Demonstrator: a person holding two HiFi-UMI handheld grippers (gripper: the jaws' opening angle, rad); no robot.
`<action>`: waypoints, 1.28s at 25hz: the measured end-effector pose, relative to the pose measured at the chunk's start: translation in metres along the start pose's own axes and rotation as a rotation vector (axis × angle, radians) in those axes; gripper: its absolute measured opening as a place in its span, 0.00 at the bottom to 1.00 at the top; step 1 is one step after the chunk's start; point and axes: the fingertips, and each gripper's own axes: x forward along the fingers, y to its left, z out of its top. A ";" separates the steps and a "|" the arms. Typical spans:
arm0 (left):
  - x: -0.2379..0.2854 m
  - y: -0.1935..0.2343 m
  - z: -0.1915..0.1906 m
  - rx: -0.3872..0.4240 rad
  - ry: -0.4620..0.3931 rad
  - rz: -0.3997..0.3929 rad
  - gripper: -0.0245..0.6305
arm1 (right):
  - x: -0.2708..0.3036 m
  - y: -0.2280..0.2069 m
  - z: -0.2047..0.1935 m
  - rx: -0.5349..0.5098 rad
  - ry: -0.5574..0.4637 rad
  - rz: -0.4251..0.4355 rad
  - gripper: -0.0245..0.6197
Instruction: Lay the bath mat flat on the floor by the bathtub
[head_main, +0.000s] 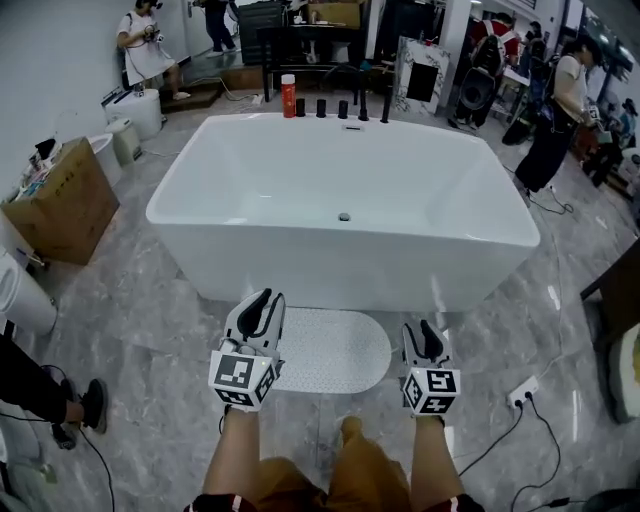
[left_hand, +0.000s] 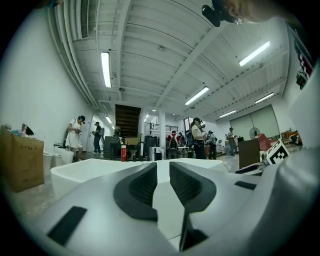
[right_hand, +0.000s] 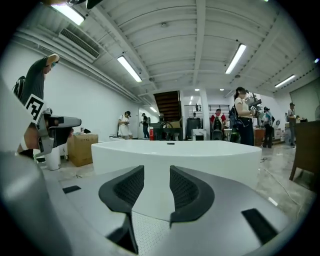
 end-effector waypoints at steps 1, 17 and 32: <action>0.003 0.004 0.014 0.002 0.003 0.005 0.18 | -0.001 -0.005 0.012 0.001 0.006 0.003 0.32; 0.028 0.010 0.302 -0.024 0.054 0.052 0.17 | -0.038 -0.021 0.313 0.031 0.071 0.096 0.32; 0.047 -0.007 0.439 -0.029 -0.005 0.007 0.17 | -0.072 -0.047 0.469 0.021 -0.036 0.082 0.32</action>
